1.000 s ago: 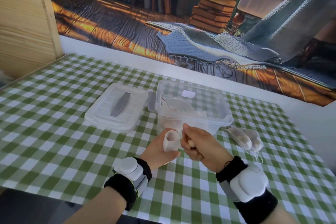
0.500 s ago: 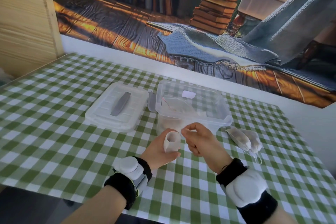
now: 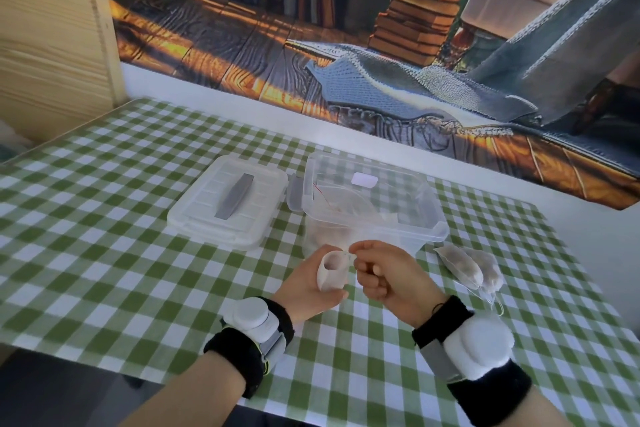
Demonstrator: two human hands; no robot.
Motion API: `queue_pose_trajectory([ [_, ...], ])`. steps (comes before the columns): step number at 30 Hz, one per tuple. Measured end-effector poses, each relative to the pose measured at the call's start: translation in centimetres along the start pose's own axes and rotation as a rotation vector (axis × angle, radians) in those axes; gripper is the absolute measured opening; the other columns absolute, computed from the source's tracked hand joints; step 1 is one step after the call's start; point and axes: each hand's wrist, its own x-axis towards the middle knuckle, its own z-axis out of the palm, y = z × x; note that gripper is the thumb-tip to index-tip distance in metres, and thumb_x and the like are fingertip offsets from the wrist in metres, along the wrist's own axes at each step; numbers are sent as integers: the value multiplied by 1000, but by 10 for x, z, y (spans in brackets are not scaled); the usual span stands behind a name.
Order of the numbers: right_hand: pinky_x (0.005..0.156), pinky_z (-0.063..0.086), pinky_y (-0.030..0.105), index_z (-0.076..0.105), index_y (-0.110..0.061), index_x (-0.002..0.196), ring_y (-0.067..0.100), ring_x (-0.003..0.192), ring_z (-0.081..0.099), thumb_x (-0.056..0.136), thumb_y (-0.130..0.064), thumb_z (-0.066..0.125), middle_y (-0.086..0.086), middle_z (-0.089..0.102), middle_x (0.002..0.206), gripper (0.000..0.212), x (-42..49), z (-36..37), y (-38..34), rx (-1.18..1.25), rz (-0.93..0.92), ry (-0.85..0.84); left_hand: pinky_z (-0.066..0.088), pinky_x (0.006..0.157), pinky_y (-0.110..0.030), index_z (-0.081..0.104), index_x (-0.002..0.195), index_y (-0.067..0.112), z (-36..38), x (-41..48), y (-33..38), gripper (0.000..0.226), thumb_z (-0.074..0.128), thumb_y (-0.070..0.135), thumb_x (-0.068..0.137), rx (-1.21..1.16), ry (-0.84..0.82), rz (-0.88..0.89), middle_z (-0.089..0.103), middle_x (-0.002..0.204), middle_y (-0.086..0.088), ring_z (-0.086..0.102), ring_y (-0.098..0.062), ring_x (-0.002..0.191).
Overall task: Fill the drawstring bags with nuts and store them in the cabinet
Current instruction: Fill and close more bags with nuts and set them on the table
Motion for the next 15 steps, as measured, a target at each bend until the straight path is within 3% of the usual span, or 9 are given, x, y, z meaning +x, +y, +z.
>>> queue_pose_trajectory([
  [3,34,29,16,50,-4,89,10,40,37,84,5,31,7,43,63,21,2,-12,2,352,198,-91,50,69,-21,51,105,31,0,0,0,40,68,9,76,-6,2,3,61,97,-6,58,-10,84],
  [6,34,32,16,49,-4,85,9,39,39,88,5,34,8,46,65,18,2,-13,1,388,188,-101,49,70,-22,50,105,32,0,1,0,40,69,11,76,6,-7,8,60,95,-2,57,-8,83],
  [8,34,30,15,50,-5,81,7,39,37,93,-2,41,7,50,64,15,0,-10,-1,247,89,-89,50,72,-25,50,104,33,0,1,0,40,68,11,76,10,-10,1,61,96,-5,58,-12,84],
  [11,36,26,16,54,-8,84,7,39,33,95,-20,49,-3,49,55,17,-5,0,-6,-185,-130,-7,53,76,-32,49,108,33,0,0,1,42,68,14,75,18,-15,-10,61,99,-6,61,-19,90],
  [15,44,30,10,62,-15,81,3,39,37,90,-26,59,-13,44,42,15,-4,11,-6,-619,-450,76,53,83,-33,47,118,35,0,-1,3,51,66,21,73,50,-24,-28,62,101,4,60,-12,96],
])
